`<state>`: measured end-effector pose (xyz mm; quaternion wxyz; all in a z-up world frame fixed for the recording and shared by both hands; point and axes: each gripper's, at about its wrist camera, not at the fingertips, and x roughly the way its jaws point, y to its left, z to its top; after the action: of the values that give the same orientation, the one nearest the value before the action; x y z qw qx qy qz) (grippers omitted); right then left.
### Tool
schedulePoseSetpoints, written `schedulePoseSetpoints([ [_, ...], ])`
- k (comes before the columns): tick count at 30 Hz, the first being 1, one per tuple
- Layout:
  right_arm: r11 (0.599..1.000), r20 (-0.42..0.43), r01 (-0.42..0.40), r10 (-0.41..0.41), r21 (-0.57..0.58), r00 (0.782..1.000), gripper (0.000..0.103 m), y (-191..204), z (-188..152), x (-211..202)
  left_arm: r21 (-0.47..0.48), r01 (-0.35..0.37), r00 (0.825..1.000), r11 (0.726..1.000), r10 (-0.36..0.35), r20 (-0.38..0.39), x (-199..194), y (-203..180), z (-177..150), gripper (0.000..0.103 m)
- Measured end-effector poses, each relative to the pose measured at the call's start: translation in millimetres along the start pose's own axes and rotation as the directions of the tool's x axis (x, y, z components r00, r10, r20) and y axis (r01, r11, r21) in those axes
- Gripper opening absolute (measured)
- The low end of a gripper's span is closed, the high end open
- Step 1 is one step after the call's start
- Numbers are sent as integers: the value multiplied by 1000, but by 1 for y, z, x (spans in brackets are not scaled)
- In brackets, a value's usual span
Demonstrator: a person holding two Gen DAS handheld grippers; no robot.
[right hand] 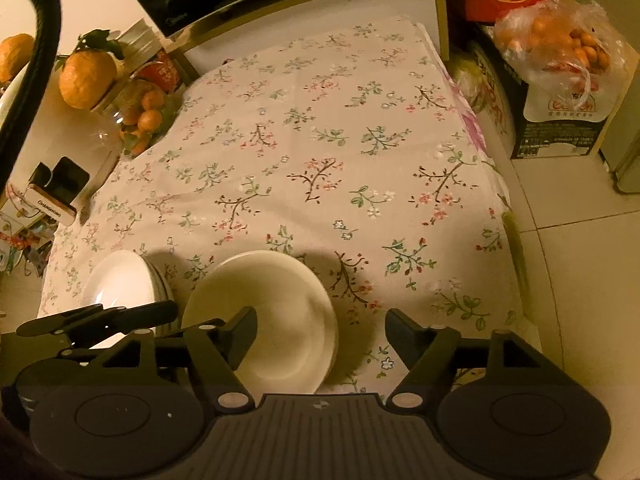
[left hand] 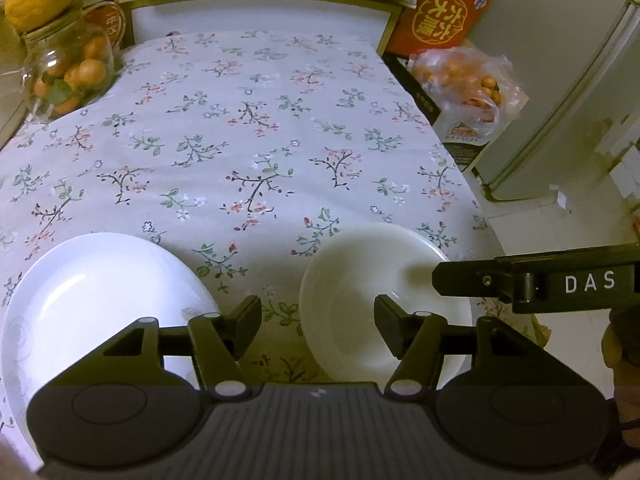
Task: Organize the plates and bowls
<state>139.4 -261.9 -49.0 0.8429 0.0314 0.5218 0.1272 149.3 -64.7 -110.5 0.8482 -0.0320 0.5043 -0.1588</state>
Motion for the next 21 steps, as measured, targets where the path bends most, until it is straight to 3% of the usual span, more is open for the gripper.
schedulePoseSetpoints([
  [13, 999, -42, -3, 5, 52, 999, 79, -3, -1, 13, 32, 1, 1000, 999, 0, -12, 10, 0, -1, 63],
  [21, 998, -60, 0, 3, 56, 998, 79, -2, -3, 20, 56, 2, 1000, 998, -1, -23, 18, -1, -2, 47],
])
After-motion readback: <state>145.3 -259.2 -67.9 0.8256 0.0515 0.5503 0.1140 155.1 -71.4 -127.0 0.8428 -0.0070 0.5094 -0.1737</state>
